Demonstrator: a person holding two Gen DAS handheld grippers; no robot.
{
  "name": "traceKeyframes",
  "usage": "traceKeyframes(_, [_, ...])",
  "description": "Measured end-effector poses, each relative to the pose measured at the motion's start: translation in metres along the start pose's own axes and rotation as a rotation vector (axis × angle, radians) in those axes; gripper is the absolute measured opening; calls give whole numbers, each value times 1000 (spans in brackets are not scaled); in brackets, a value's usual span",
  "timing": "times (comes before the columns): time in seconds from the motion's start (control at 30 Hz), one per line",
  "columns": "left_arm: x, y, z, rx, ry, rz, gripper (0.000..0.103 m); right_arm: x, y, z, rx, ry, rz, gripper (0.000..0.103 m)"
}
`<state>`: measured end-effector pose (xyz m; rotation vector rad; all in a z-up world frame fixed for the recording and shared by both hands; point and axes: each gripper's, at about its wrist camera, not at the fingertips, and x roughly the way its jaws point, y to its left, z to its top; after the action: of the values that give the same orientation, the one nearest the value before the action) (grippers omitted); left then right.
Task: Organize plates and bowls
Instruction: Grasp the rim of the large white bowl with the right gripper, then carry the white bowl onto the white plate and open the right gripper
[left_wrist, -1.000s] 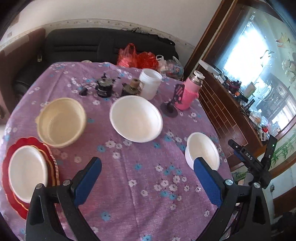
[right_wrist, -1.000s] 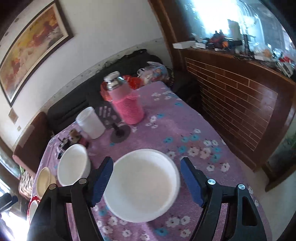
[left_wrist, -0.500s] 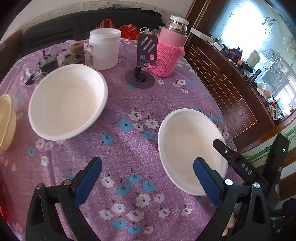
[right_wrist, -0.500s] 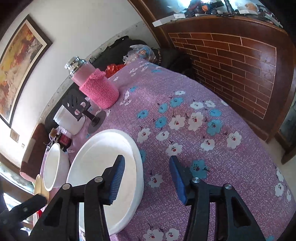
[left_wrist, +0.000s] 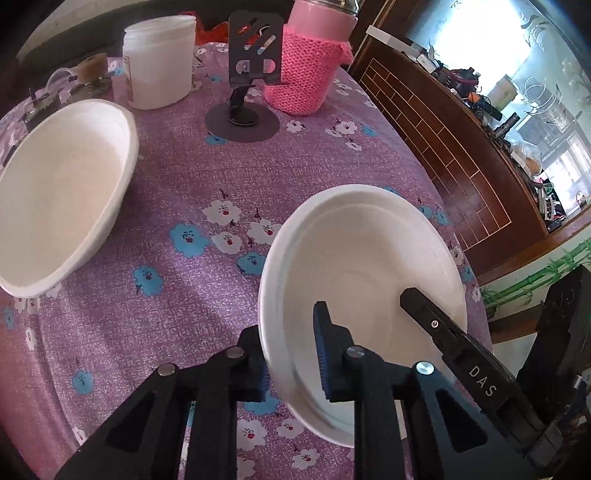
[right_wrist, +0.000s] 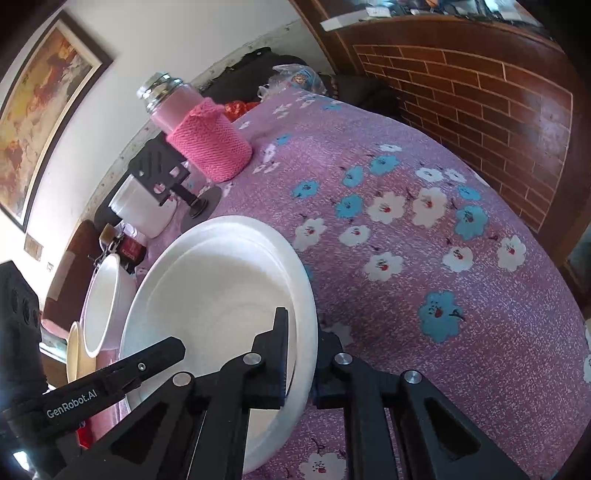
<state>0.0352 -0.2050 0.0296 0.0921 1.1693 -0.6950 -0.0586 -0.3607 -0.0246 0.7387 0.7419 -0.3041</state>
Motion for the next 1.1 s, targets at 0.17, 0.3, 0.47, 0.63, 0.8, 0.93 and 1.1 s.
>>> traceKeyframes(0.17, [-39,10,-9,10,-84,21,19,-8,25,-10,-103,-52,31,9])
traceKeyframes(0.3, [-76,25,-25,17,-158,49,19,-14,53,-21,-164,-62,74,9])
traceKeyframes(0.47, [-124,60,-50,-26,-225,74,19,-25,95,-44,-195,-21,143,9])
traceKeyframes(0.63, [-174,106,-79,-104,-301,103,19,-34,155,-65,-288,-2,188,9])
traceKeyframes(0.8, [-220,163,-110,-214,-366,140,19,-35,227,-93,-404,37,238,9])
traceKeyframes(0.93, [-251,215,-134,-301,-407,204,19,-23,286,-122,-505,86,266,9])
traceKeyframes(1.1, [-268,284,-156,-427,-394,254,19,6,355,-164,-612,161,278,10])
